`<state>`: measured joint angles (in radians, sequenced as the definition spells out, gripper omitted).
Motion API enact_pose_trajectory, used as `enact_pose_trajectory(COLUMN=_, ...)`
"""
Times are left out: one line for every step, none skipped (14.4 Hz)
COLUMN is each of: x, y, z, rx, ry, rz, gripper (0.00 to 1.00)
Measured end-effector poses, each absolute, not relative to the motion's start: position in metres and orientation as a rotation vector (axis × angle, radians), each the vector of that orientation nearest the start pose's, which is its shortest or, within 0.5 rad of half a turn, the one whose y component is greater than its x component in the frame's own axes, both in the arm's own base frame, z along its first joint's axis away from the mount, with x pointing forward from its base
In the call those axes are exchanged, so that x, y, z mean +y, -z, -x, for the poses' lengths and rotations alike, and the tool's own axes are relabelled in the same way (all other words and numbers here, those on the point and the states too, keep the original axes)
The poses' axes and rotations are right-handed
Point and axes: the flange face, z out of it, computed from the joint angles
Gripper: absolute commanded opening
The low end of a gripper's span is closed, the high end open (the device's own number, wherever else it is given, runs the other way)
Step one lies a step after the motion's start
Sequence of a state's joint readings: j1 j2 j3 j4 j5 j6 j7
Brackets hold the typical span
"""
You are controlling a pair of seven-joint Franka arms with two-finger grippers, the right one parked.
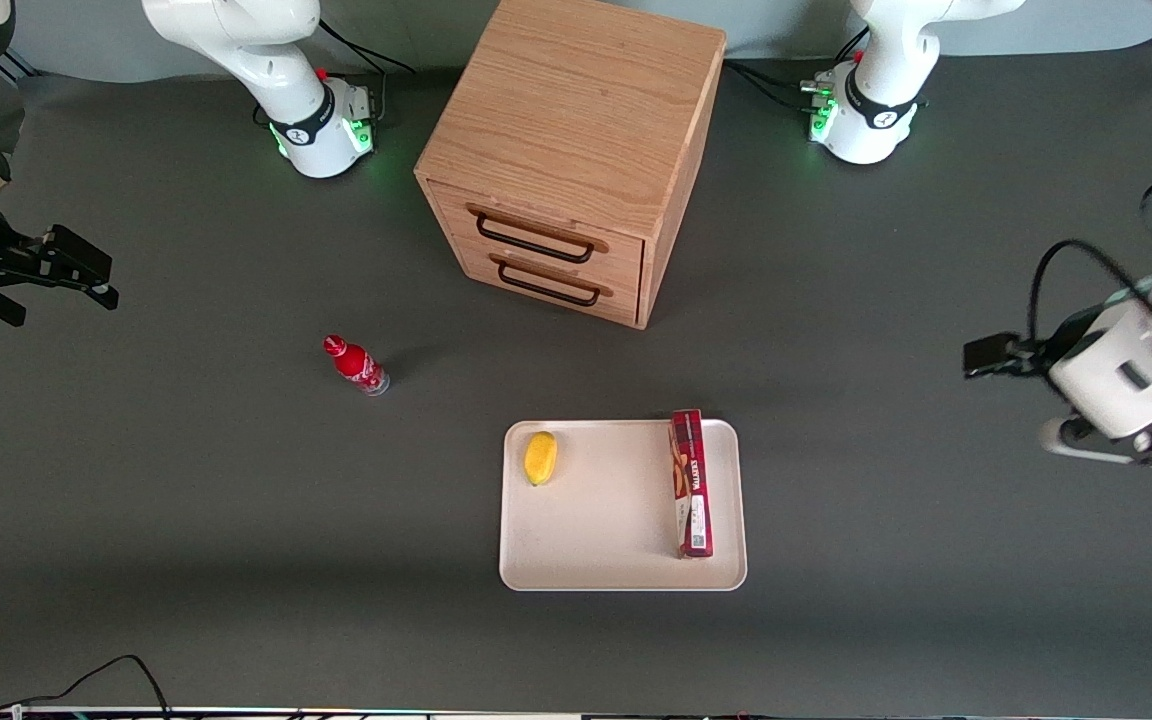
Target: Place red cookie box on tray
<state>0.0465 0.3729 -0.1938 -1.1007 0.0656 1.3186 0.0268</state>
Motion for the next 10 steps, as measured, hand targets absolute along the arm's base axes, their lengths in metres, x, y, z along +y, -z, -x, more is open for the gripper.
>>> enact_pose_trajectory(x=-0.048, y=-0.617, z=-0.62, rx=0.245, ry=-0.236, rz=3.117, gripper=1.0)
enact_pose_trajectory(x=-0.038, y=-0.631, z=-0.609, rx=0.246, ry=-0.233, rz=3.114, gripper=1.0)
enact_pose_trajectory(x=-0.03, y=-0.645, z=-0.598, rx=0.245, ry=-0.225, rz=3.111, gripper=1.0)
enact_pose_trajectory(x=-0.025, y=-0.657, z=-0.588, rx=0.245, ry=-0.213, rz=3.108, gripper=1.0)
enact_pose_trajectory(x=-0.023, y=-0.668, z=-0.579, rx=0.244, ry=-0.204, rz=3.106, gripper=1.0)
enact_pose_trajectory(x=-0.022, y=-0.676, z=-0.571, rx=0.242, ry=-0.196, rz=3.103, gripper=1.0)
enact_pose_trajectory(x=-0.022, y=-0.683, z=-0.566, rx=0.238, ry=-0.187, rz=3.102, gripper=1.0)
enact_pose_trajectory(x=-0.021, y=-0.688, z=-0.562, rx=0.235, ry=-0.175, rz=3.101, gripper=1.0)
enact_pose_trajectory(x=-0.02, y=-0.691, z=-0.56, rx=0.232, ry=-0.167, rz=3.101, gripper=1.0)
enact_pose_trajectory(x=-0.019, y=-0.692, z=-0.559, rx=0.236, ry=-0.163, rz=3.101, gripper=1.0)
